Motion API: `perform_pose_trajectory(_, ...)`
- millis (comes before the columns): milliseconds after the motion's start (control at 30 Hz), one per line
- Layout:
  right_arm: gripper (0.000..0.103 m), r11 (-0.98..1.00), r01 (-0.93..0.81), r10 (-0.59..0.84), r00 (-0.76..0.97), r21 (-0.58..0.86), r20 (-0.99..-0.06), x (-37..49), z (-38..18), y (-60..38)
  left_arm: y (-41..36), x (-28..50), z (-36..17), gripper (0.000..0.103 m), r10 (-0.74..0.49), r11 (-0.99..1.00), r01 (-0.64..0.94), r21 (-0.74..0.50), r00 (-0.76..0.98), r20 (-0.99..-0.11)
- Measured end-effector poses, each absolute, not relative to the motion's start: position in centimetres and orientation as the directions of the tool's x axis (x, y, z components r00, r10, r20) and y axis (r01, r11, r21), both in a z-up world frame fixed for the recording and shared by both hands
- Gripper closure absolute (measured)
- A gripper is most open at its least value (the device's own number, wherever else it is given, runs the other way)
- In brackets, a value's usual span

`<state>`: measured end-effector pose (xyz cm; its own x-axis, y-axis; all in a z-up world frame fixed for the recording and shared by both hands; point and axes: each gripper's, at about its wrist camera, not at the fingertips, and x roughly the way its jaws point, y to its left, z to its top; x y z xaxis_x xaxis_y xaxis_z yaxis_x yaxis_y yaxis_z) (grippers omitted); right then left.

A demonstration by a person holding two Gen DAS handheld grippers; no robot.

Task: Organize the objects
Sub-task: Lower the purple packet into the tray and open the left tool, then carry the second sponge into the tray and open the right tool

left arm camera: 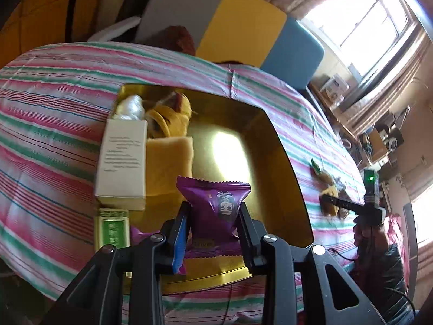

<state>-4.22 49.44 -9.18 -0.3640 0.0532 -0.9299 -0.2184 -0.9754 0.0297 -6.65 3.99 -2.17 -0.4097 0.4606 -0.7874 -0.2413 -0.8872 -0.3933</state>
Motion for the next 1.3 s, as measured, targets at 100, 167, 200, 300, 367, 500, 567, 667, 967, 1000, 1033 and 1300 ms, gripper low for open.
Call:
perform_pose_trajectory(100, 0.041, -0.976, -0.217, 0.054, -0.364, 0.028, -0.930, -4.2, -9.2, 49.6, 4.7, -7.5, -3.9, 0.069, 0.411, -0.910, -0.223, -0.350, -0.376, -0.830)
perform_pose_trajectory(167, 0.041, -0.976, -0.215, 0.058, -0.362, 0.023, -0.930, -4.8, -9.4, 49.0, 4.7, -8.1, -5.4, 0.068, 0.375, -0.926, -0.187, -0.328, -0.352, -0.858)
perform_pose_trajectory(200, 0.041, -0.977, -0.214, 0.058, -0.362, 0.022, -0.930, -4.8, -9.4, 49.0, 4.6, -8.2, -5.9, 0.066, 0.375, -0.926, -0.180, -0.331, -0.340, -0.862)
perform_pose_trajectory(300, 0.041, -0.977, -0.214, 0.058, -0.363, 0.022, -0.930, -4.9, -9.4, 49.1, 4.3, -7.9, -6.1, 0.065, 0.387, -0.922, -0.181, -0.344, -0.349, -0.854)
perform_pose_trajectory(367, 0.042, -0.976, -0.215, 0.059, -0.364, 0.022, -0.929, -4.7, -9.4, 49.1, 4.5, -7.5, -5.8, 0.063, 0.367, -0.929, -0.193, -0.317, -0.361, -0.857)
perform_pose_trajectory(500, 0.044, -0.974, -0.225, 0.060, -0.376, 0.029, -0.925, -4.6, -9.1, 49.3, 4.4, -6.7, -4.6, 0.062, 0.370, -0.928, -0.202, -0.314, -0.395, -0.841)
perform_pose_trajectory(567, 0.044, -0.971, -0.237, 0.063, -0.383, 0.032, -0.922, -4.7, -9.0, 49.6, 3.9, -6.5, -3.9, 0.062, 0.385, -0.923, -0.197, -0.331, -0.415, -0.825)
perform_pose_trajectory(667, 0.045, -0.969, -0.245, 0.067, -0.401, 0.037, -0.914, -4.5, -8.6, 49.8, 3.0, -6.0, -2.9, 0.062, 0.366, -0.931, -0.177, -0.320, -0.459, -0.810)
perform_pose_trajectory(967, 0.046, -0.975, -0.186, -0.007, -0.514, 0.119, -0.858, -3.4, -4.2, 46.7, -2.1, -5.8, -1.2, 0.062, 0.265, -0.955, -0.038, -0.295, -0.555, -0.788)
perform_pose_trajectory(1000, 0.046, -0.980, -0.151, -0.028, -0.530, 0.126, -0.848, -3.2, -3.3, 45.4, -2.6, -5.9, -1.2, 0.062, 0.260, -0.954, -0.023, -0.299, -0.558, -0.788)
perform_pose_trajectory(1033, 0.046, -0.986, -0.112, -0.041, -0.545, 0.121, -0.838, -3.2, -2.4, 43.8, -3.3, -5.9, -1.2, 0.062, 0.259, -0.953, -0.014, -0.302, -0.559, -0.788)
perform_pose_trajectory(1300, 0.046, -0.970, 0.210, -0.224, -0.563, 0.124, -0.795, -3.9, 1.4, 29.6, -5.0, -5.1, -0.6, 0.062, 0.255, -0.950, -0.005, -0.313, -0.590, -0.766)
